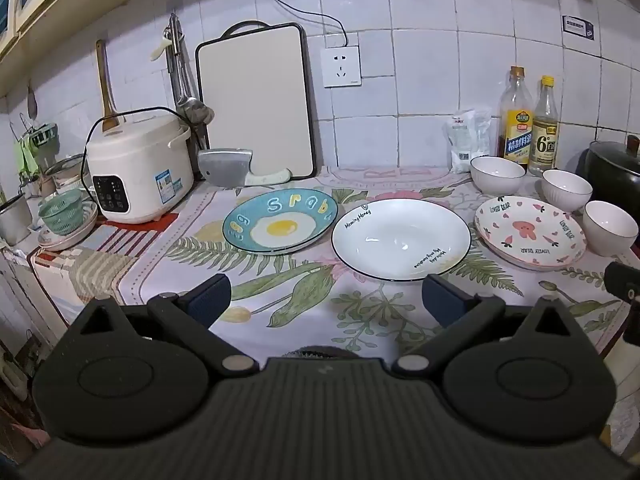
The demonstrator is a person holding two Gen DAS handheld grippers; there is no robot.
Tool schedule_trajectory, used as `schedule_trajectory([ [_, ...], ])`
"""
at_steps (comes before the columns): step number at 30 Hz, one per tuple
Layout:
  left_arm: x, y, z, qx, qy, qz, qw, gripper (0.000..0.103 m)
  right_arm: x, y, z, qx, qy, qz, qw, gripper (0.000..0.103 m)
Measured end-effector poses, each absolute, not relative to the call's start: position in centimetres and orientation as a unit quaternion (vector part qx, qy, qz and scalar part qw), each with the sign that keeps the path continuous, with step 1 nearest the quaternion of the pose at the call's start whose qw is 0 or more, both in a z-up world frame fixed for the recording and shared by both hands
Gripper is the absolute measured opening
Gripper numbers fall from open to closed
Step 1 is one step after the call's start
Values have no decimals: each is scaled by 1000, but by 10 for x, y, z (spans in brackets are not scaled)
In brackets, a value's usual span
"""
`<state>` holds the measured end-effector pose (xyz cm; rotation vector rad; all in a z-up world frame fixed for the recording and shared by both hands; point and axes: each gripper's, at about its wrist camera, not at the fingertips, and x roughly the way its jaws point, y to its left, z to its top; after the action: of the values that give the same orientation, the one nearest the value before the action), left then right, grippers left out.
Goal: Organize plates and bowls
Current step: 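Move the right gripper toward the white Morning Honey plate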
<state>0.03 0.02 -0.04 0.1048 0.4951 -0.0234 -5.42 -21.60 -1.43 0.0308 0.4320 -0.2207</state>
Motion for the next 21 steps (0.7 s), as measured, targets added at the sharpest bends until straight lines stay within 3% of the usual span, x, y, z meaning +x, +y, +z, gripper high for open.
schedule_trajectory([
  [21, 6, 8, -5, 45, 250, -19, 967, 103, -55, -228, -20, 26, 215, -127, 968, 103],
])
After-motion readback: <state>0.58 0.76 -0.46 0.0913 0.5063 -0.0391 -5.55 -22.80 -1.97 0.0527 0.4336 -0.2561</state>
